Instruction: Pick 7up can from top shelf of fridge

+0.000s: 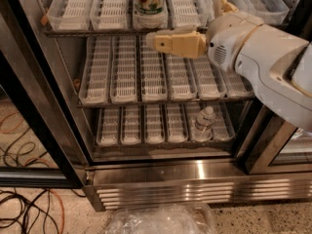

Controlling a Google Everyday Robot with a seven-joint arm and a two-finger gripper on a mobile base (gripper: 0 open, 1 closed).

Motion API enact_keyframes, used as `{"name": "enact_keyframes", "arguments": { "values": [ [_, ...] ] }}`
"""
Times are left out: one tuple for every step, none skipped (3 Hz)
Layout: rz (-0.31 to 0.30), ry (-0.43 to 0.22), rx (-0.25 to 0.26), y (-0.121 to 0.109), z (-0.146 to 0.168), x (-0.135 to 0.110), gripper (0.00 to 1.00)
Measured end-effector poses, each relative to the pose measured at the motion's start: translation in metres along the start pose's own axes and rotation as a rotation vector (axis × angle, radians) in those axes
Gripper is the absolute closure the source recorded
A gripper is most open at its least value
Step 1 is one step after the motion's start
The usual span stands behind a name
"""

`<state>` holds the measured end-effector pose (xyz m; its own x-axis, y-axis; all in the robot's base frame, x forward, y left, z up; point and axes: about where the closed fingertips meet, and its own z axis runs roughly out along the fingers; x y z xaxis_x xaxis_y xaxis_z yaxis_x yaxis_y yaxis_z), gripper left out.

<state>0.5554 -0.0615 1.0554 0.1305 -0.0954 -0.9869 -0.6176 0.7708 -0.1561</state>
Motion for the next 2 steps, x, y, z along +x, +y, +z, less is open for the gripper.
{"name": "enact_keyframes", "arguments": {
  "values": [
    [0.005,-0.006,-0.004,0.002,0.01,-0.002,0.0],
    [0.019,-0.039,-0.008,0.01,0.03,-0.01,0.0]
  ]
}}
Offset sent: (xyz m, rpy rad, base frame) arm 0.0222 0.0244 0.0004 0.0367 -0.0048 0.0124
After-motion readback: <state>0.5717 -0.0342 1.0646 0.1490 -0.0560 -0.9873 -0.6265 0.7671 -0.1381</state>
